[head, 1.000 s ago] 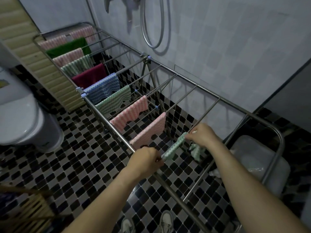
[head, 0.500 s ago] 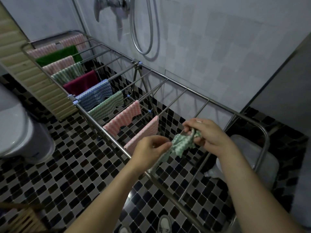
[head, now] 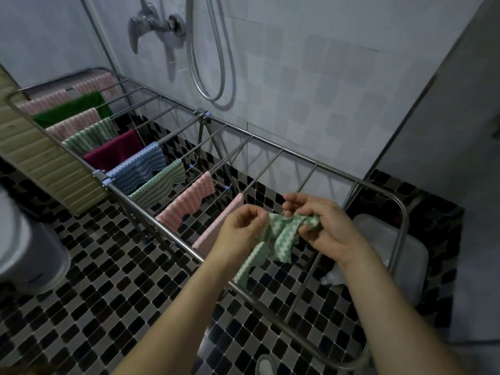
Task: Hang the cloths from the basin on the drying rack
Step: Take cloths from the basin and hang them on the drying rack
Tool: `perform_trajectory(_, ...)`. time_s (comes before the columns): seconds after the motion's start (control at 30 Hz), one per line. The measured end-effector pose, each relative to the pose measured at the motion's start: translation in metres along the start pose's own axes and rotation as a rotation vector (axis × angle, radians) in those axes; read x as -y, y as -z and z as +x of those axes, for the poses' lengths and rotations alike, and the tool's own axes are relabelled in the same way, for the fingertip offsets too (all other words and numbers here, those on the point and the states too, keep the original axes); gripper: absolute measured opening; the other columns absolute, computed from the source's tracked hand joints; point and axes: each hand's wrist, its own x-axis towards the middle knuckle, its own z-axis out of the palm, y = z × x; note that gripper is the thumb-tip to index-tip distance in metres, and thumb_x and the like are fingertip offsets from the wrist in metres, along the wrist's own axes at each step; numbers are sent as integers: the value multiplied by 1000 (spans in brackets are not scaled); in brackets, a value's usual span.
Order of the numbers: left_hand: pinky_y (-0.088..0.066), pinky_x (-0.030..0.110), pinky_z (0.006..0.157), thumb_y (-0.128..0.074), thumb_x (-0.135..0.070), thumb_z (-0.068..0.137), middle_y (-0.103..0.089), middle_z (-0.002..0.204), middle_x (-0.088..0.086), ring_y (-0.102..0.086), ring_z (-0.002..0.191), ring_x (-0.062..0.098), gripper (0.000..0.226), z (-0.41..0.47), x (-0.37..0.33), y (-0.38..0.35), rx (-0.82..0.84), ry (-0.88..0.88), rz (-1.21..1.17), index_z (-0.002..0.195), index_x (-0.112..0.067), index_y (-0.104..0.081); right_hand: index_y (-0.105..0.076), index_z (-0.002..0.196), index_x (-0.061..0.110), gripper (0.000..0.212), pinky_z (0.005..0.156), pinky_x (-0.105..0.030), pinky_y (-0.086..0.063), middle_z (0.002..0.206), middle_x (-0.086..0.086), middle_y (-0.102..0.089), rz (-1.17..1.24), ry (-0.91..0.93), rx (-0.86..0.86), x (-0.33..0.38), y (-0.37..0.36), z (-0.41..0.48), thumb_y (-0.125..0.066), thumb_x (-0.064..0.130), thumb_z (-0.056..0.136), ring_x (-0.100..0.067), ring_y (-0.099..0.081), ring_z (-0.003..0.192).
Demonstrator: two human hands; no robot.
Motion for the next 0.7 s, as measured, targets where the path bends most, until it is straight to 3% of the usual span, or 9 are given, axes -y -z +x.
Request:
perform_trajectory(0.07,-50,23,55,-53,-11,97,-61,75,3,-57,62,10,11,0,-9,2,14,-48,70,88,-8,-59,-69,97,2,31,46,-18,-48,92,-9,-68,-180,15,20,4,3,-5,-43,-7,81,-13,-64,74)
perform_trajectory(0.17,-50,19,54,-52,-10,97,-64,77,2,-61,62,7,11,0,-24,3,88,-138,256,89,-11,-61,-68,111,24,39,77,-33,-54,121,-3,-61,-626,-46,101,13,16,-12,-63,16,73,-22,-60,106)
perform_trajectory(0.23,-49,14,56,-52,-8,97,-66,79,0,-63,65,1,14,0,-32,1,136,-191,339,90,-12,-63,-57,125,41,52,97,-37,-45,142,5,-47,-933,-42,160,23,20,-16,-72,30,76,-20,-44,130)
perform_trajectory(0.3,-51,18,60,-50,-8,98,-68,81,-1,-65,69,3,16,1,-36,-1,189,-236,444,94,-13,-65,-43,135,48,65,112,-36,-29,153,14,-32,-1066,32,200,30,15,-21,-74,34,81,-9,-25,142)
perform_trajectory(0.4,-58,30,73,-50,-8,98,-71,88,0,-69,81,11,19,1,-40,-7,259,-272,523,100,-13,-67,-35,144,39,75,111,-22,-31,149,17,-38,-929,102,373,30,4,-21,-72,16,83,4,-31,138)
perform_trajectory(0.47,-56,25,77,-50,-6,97,-71,92,-3,-69,85,7,19,1,-43,-9,285,-300,539,100,-12,-68,-44,141,23,67,107,-26,-41,139,2,-52,-904,109,444,24,-1,-17,-70,1,83,-7,-47,131)
perform_trajectory(0.53,-56,23,74,-51,-6,97,-72,90,-2,-69,83,7,18,0,-46,-11,288,-310,541,97,-9,-69,-56,126,9,48,98,-33,-50,119,-10,-65,-908,123,405,20,-2,-14,-68,-6,82,-19,-62,113)
perform_trajectory(0.63,-51,19,67,-50,-5,98,-69,83,-5,-66,76,4,18,-1,-50,-11,257,-320,514,94,-8,-67,-69,102,11,26,85,-30,-54,96,-1,-74,-903,88,338,23,10,-12,-70,-3,81,-16,-69,95)
perform_trajectory(0.7,-48,28,65,-49,-6,98,-67,78,3,-65,72,20,18,1,-50,-10,233,-329,489,92,-12,-65,-72,96,12,17,83,-32,-56,95,-4,-75,-945,76,310,28,23,-13,-73,4,81,-21,-71,92)
